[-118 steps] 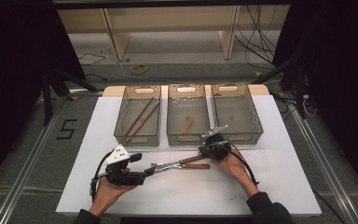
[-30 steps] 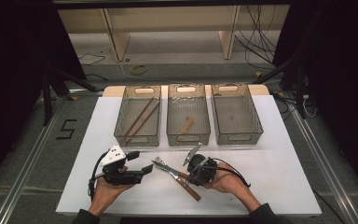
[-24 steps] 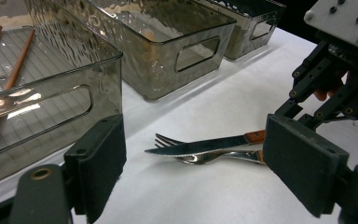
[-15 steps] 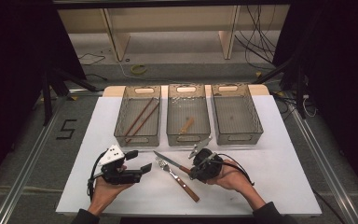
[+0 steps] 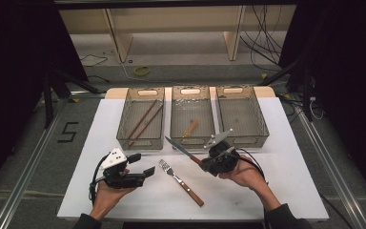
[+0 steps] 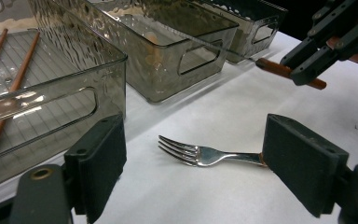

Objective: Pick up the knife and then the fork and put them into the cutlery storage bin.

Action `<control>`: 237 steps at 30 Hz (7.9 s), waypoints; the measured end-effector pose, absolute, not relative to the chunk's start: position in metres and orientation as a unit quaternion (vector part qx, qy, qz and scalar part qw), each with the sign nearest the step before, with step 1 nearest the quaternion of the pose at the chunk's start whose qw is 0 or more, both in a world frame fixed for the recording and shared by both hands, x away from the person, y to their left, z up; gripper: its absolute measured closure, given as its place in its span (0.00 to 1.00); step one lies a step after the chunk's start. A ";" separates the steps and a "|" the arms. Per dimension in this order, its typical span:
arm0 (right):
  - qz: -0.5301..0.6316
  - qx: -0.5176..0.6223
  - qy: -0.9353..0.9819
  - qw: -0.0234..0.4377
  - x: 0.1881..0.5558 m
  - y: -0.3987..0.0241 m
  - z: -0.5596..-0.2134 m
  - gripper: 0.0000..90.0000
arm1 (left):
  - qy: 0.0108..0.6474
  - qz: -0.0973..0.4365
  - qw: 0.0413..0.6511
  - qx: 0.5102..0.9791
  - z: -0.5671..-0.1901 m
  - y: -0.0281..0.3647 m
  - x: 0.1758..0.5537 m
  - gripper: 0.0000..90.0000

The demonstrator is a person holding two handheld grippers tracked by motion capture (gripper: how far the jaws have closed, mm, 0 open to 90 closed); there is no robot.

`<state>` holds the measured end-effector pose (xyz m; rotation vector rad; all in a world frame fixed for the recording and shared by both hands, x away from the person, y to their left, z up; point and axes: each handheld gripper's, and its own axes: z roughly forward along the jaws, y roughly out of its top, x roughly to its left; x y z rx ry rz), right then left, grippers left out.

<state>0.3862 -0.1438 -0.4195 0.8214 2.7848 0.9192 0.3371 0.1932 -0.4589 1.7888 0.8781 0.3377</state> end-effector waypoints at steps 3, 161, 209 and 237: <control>0.308 0.276 0.909 0.052 0.388 -0.148 -0.415 0.86 | 0.368 0.142 0.531 0.750 -0.459 0.193 0.337 0.23; 0.322 0.304 0.895 0.050 0.379 -0.119 -0.417 0.41 | 0.367 0.140 0.553 0.735 -0.459 0.196 0.337 0.22; 0.235 0.237 0.942 0.029 0.351 -0.078 -0.461 0.59 | 0.362 0.143 0.551 0.738 -0.459 0.195 0.337 0.22; 0.204 0.215 0.954 0.051 0.347 -0.070 -0.469 0.76 | 0.363 0.140 0.551 0.739 -0.459 0.194 0.336 0.22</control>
